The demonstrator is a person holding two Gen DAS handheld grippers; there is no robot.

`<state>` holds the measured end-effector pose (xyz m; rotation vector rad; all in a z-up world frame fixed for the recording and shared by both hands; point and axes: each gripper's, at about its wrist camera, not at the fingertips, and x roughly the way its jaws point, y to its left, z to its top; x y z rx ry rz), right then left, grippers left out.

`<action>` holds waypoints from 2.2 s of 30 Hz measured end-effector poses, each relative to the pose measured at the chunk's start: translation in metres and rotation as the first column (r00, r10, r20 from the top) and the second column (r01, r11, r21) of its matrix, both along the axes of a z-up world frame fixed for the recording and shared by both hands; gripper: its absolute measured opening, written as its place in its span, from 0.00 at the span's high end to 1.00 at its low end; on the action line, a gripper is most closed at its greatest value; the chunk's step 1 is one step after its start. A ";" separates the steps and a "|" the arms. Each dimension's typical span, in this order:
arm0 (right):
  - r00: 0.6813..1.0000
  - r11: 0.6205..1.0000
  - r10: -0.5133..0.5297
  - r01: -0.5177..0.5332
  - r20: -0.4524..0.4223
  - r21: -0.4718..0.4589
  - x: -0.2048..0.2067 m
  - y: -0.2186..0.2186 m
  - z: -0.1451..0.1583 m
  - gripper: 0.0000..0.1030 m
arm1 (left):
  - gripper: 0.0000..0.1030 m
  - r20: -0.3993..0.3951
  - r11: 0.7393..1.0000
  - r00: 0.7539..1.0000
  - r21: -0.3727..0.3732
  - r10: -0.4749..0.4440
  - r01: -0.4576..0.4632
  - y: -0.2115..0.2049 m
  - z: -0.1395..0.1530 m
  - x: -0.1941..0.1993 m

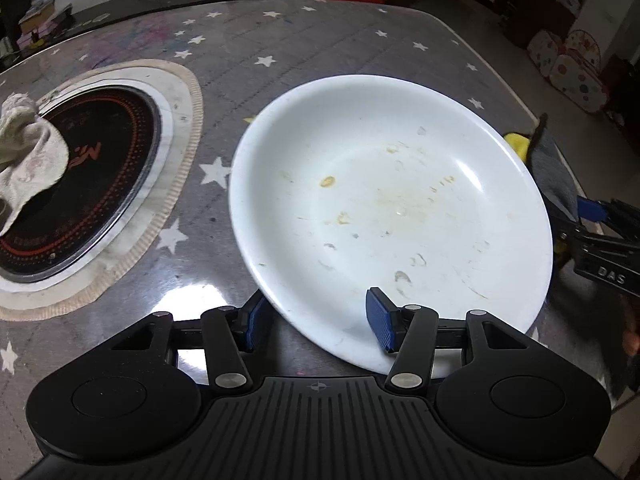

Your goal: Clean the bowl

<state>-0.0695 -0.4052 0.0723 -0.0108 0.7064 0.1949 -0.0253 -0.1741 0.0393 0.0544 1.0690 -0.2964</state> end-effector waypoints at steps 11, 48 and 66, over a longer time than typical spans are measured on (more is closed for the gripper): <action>1.000 1.000 0.012 -0.012 -0.013 -0.002 -0.025 0.000 0.003 0.68 | 0.64 0.045 1.000 0.999 0.016 -0.019 0.018 0.009 0.004 0.007; 0.999 0.947 -0.032 0.034 -0.011 0.318 0.029 -0.022 -0.006 0.76 | 0.55 0.062 0.943 0.956 0.192 -0.287 0.271 0.014 0.002 0.041; 0.997 0.925 0.026 0.004 -0.074 0.380 0.099 -0.008 0.000 0.80 | 0.52 0.069 0.937 0.953 0.213 -0.296 0.276 0.008 0.001 0.037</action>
